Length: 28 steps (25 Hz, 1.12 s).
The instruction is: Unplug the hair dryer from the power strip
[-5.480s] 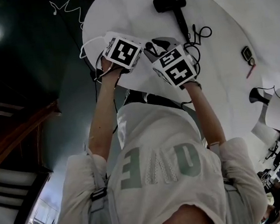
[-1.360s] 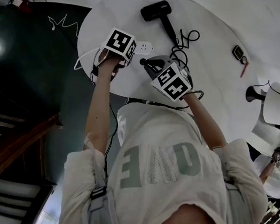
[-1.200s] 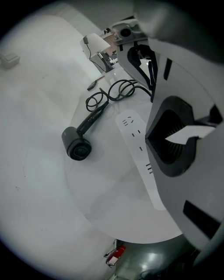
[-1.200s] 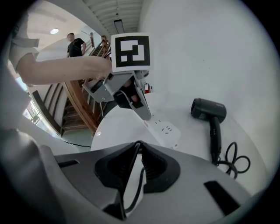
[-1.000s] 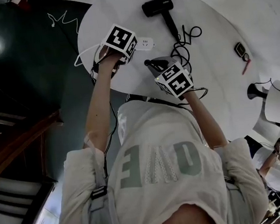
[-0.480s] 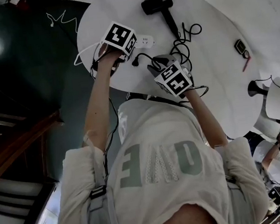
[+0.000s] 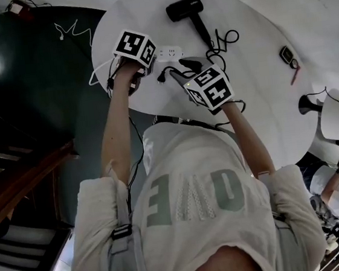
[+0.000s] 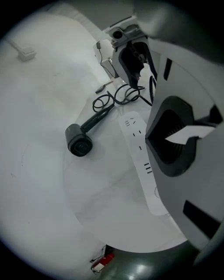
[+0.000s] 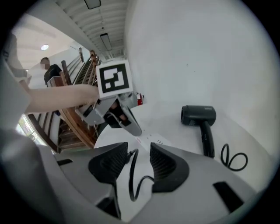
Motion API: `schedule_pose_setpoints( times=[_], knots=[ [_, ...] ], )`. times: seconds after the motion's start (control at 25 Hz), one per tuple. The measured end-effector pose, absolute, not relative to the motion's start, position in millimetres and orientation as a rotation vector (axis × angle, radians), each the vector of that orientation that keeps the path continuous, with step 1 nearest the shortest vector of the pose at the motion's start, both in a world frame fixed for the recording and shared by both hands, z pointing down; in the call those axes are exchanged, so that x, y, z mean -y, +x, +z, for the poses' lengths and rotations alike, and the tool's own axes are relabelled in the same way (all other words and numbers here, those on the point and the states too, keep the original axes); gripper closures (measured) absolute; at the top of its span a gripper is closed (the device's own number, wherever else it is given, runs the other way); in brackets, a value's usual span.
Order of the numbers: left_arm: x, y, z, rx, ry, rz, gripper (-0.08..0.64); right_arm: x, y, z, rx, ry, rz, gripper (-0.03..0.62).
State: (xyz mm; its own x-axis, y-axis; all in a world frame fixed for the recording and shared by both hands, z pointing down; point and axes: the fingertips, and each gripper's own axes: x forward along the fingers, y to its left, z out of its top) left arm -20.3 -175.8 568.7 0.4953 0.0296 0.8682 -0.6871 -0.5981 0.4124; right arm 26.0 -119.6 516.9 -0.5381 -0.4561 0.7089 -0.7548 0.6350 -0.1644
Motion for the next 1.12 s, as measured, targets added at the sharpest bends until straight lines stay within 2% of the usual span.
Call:
schedule_pose_setpoints(
  times=[0.12,0.2,0.32,0.64,0.88,1.12],
  knots=[
    [181,-16,556,0.565,1.972,1.062,0.549,140,25,490,2.254,1.007,0.599,0.434],
    [192,-6,533,0.588,2.030,0.975,0.549,156,29,468,2.270,1.086,0.560,0.508],
    [210,13,480,0.627,2.176,0.830,0.549,176,41,423,2.309,1.250,0.455,0.546],
    [197,71,306,0.795,2.683,0.334,0.549,169,109,271,2.430,1.790,0.176,0.558],
    [149,90,200,0.976,2.978,-0.193,0.549,120,167,208,2.288,2.129,-0.092,0.558],
    [104,110,177,1.000,3.072,-0.251,0.549,71,206,201,2.096,2.299,-0.189,0.558]
  ],
)
